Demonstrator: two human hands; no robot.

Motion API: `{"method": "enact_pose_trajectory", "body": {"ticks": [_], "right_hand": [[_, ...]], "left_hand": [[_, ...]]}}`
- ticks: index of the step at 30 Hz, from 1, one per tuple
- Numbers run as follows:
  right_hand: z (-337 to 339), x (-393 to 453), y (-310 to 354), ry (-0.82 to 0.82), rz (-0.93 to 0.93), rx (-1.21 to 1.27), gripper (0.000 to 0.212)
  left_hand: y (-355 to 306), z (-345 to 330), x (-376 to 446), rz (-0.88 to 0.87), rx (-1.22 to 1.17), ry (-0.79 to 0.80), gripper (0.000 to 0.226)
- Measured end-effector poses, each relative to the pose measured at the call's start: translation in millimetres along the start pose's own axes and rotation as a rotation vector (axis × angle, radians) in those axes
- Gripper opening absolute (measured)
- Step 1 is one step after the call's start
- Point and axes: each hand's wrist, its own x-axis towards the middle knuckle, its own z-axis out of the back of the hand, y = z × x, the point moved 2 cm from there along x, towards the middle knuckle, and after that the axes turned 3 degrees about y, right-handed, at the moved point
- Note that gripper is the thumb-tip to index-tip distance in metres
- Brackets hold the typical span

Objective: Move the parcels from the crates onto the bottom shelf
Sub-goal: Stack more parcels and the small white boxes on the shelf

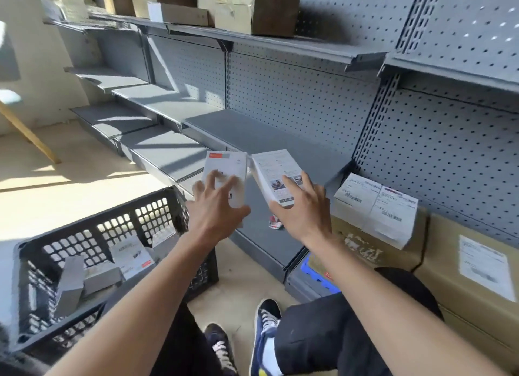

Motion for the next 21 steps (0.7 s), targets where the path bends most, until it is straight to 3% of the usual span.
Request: {"method": "enact_pose_trajectory", "body": {"ticks": [21], "right_hand": [[113,-87,-195,-0.129,-0.408,-0.036,0.065]], "left_hand": [[-232,-91,-3,-0.391,-0.06,0.211,0.073]]}}
